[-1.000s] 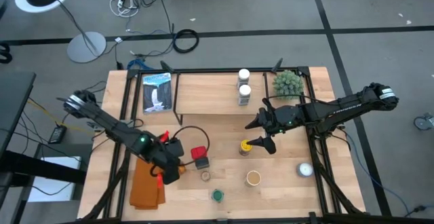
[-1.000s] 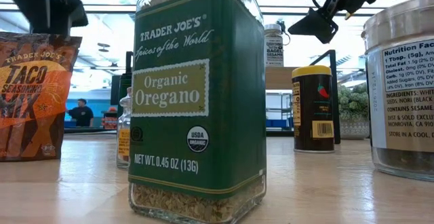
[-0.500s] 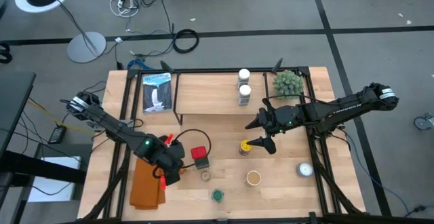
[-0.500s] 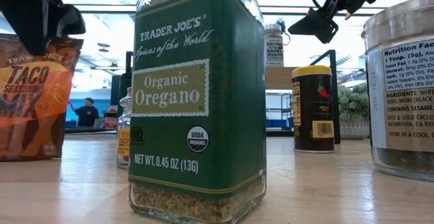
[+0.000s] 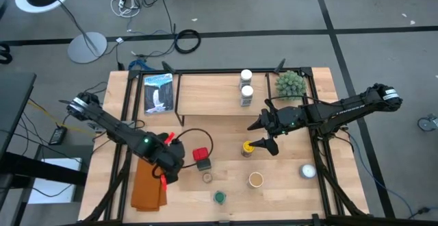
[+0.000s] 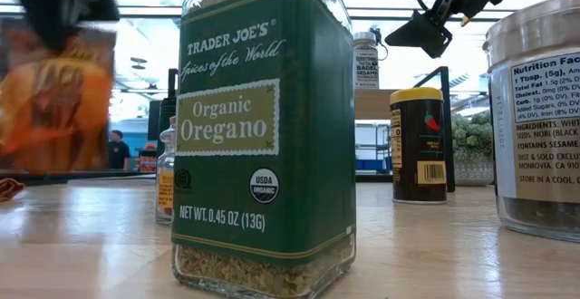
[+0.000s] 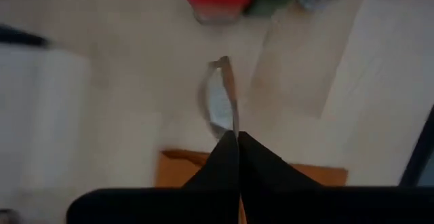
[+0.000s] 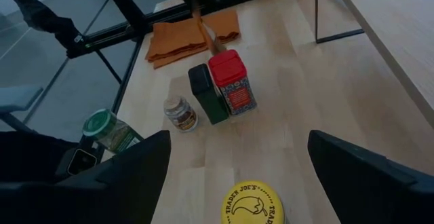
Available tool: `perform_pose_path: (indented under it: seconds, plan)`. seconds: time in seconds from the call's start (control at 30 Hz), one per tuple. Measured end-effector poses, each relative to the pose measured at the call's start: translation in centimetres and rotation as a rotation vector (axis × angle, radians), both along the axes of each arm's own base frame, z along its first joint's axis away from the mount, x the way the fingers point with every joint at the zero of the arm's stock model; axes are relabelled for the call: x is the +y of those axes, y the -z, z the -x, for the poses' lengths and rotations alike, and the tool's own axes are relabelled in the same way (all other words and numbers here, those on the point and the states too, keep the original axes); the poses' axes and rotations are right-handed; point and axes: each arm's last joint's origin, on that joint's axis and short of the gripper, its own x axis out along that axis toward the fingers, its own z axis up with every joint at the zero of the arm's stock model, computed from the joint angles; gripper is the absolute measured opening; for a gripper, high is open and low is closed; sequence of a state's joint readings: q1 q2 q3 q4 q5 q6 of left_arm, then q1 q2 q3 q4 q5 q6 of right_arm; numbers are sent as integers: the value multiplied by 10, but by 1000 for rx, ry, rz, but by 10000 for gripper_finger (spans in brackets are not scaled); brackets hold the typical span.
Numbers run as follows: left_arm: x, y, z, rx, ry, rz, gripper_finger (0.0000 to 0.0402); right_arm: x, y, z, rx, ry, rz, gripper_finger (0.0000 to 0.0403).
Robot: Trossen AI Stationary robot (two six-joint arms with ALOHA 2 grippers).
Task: Shelf spices
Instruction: Put the brown seasoning pack on the shelf
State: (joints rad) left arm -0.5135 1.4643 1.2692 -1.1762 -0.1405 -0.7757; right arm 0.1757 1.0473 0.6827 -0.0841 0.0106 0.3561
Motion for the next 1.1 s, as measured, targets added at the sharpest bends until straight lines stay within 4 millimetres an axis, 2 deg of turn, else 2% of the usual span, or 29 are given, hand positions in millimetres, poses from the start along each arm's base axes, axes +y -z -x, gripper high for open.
perform_pose_path:
  seconds: [0.23, 0.57, 0.8, 1.1]
  plan:
    - [33, -51, -10, -49, 47, -113, 1, 0, 0, 0, 0, 0, 0, 346]
    - [111, -107, -26, -173, 118, -221, 0, 0, 0, 0, 0, 0, 0, 346]
    - [171, -128, -21, -194, 137, -347, 0, 0, 0, 0, -1, -4, 8, 346]
    - [233, -131, -15, -216, 171, -398, 0, 0, 0, 0, -4, -11, 22, 346]
